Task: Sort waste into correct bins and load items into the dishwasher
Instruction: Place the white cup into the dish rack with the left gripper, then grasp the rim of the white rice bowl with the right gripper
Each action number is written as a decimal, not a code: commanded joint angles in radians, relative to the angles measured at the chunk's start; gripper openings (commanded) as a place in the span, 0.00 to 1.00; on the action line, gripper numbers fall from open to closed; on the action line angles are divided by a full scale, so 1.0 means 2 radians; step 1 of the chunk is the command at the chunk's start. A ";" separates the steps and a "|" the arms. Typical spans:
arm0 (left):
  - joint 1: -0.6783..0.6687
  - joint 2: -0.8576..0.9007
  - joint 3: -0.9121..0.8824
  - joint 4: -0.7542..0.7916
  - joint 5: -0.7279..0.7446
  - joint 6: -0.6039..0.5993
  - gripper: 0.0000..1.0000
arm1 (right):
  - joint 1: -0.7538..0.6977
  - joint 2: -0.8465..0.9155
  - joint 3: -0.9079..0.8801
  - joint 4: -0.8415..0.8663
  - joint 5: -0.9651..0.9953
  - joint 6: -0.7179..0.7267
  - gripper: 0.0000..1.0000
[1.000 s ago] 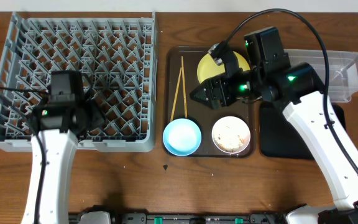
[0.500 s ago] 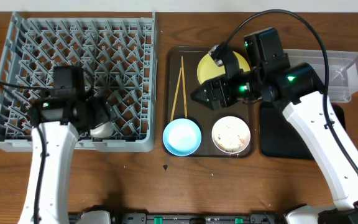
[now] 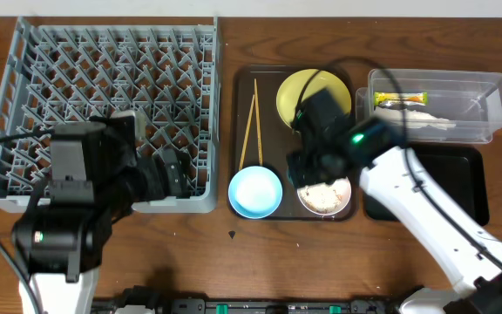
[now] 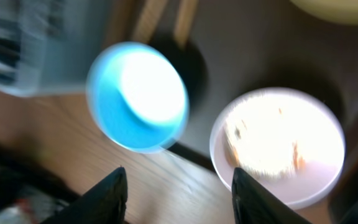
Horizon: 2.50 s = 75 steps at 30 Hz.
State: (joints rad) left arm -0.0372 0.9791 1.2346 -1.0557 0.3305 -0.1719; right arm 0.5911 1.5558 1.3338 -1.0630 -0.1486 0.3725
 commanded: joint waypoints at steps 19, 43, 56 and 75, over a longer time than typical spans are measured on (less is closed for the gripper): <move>-0.014 0.006 0.007 -0.018 0.012 0.020 0.95 | 0.027 0.117 -0.150 0.181 0.080 0.042 0.01; -0.014 0.043 0.007 -0.029 0.012 0.021 0.96 | 0.025 0.173 -0.087 0.137 0.095 0.060 0.01; -0.014 0.043 0.007 -0.029 0.012 0.020 0.96 | 0.025 0.141 -0.080 0.122 0.099 0.060 0.32; -0.014 0.043 0.007 -0.029 0.012 0.021 0.96 | 0.029 0.133 -0.053 0.126 0.135 0.038 0.17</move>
State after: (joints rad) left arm -0.0608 1.0653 1.2350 -1.1114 0.3424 -0.1516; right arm 0.6415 1.8313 1.2171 -0.8185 0.0879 0.4557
